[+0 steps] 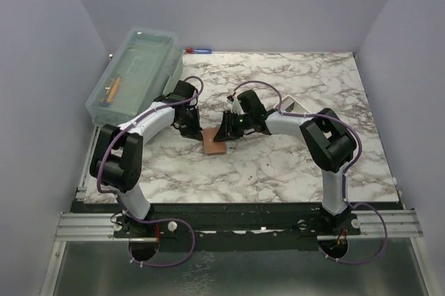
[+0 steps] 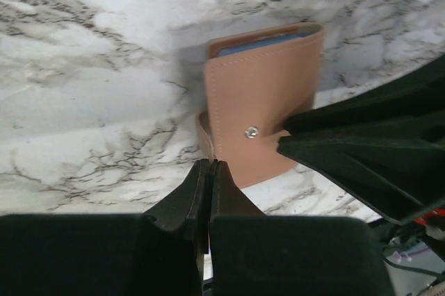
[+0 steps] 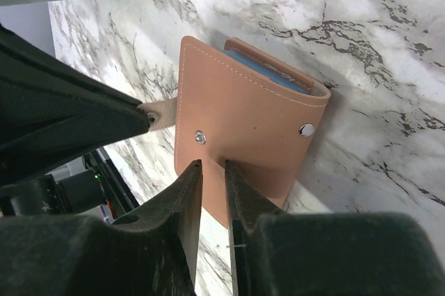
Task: Put the credit cards into the card holder
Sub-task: Close the card holder at the center of the board.
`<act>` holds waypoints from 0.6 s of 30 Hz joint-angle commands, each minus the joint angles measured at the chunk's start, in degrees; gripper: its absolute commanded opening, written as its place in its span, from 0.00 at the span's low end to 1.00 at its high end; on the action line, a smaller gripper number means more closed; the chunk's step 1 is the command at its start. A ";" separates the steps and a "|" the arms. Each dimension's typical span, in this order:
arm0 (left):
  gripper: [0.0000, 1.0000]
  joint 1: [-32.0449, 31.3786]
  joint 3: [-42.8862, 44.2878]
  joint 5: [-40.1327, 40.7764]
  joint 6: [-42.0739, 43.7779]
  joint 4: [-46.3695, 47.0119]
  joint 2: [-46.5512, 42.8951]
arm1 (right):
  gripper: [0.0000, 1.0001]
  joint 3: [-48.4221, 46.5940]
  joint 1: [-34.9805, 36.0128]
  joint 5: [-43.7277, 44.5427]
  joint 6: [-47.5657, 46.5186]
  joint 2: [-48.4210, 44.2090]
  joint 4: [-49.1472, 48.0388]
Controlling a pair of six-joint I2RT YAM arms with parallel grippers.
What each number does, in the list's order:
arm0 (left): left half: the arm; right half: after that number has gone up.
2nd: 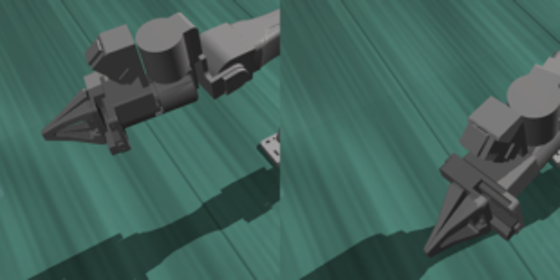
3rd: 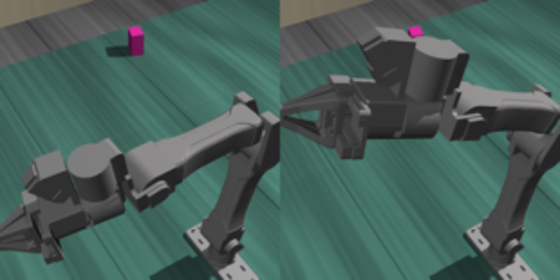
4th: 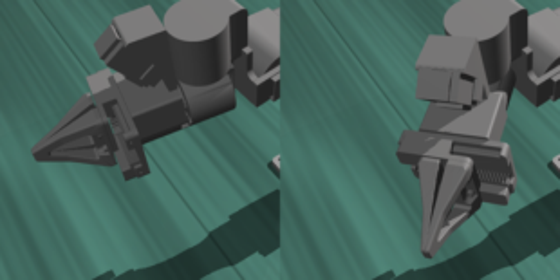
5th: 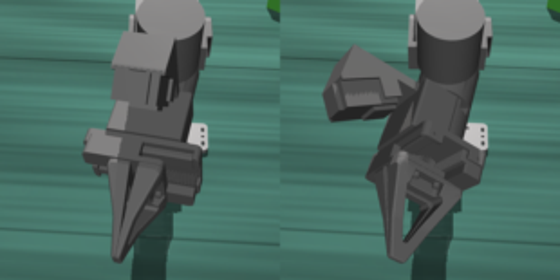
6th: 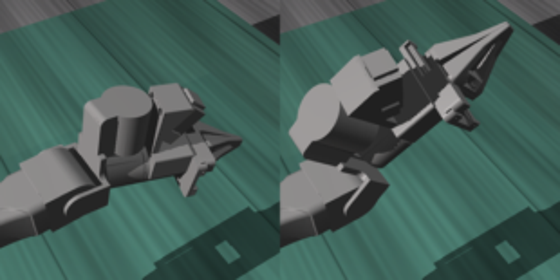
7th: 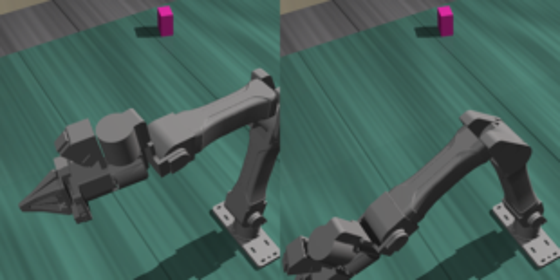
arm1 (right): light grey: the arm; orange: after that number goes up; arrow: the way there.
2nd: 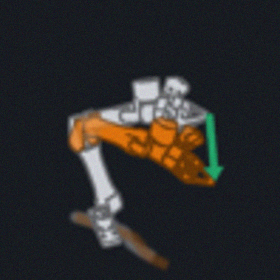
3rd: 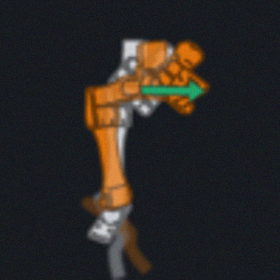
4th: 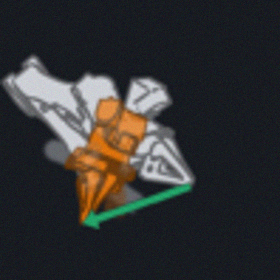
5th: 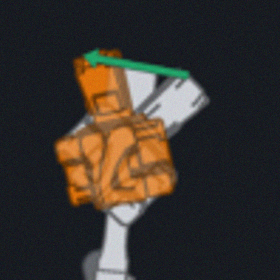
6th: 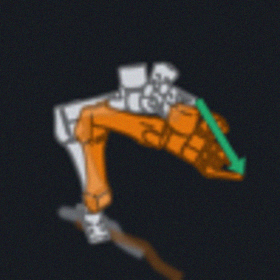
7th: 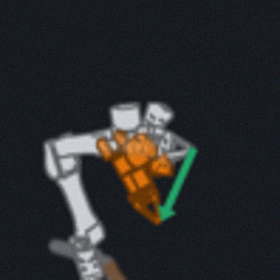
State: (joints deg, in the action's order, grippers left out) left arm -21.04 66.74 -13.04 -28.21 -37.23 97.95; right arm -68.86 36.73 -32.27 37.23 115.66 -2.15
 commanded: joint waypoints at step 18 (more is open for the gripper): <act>0.00 -0.99 -1.56 -12.25 1.20 7.36 0.52 | 0.26 0.11 0.71 2.21 -1.73 3.28 4.87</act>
State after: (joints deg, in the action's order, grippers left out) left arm -20.73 64.79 -20.84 -27.38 -32.29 96.95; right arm -69.23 36.80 -32.64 36.60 115.61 -1.65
